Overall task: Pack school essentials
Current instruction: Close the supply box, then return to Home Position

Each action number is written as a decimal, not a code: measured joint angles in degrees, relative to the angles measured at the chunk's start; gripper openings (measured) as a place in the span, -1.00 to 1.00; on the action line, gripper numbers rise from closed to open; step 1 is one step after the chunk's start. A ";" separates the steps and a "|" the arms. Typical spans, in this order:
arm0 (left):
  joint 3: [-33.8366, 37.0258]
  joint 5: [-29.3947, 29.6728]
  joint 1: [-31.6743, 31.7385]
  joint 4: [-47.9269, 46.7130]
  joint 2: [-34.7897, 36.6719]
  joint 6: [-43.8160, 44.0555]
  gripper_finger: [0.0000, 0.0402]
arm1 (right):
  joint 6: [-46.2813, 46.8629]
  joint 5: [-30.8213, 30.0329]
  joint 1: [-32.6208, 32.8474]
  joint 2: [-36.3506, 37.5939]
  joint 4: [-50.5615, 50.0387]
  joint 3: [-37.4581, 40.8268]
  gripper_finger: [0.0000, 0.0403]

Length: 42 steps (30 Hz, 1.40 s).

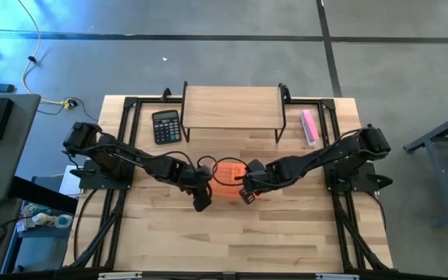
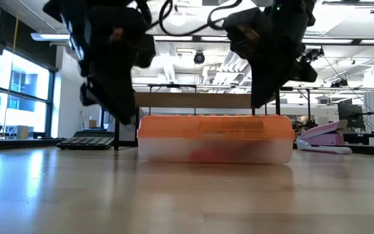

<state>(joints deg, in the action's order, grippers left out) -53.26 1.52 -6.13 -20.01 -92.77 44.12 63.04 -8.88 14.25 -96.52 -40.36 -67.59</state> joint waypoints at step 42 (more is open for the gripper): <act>26.35 15.19 -10.80 16.50 48.99 -14.65 -0.95 | -8.08 -10.52 0.04 9.63 21.59 -0.15 -1.00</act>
<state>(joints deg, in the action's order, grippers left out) -26.91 16.71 -16.93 -3.51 -43.79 29.47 54.96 -19.41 14.28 -86.89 -18.76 -67.75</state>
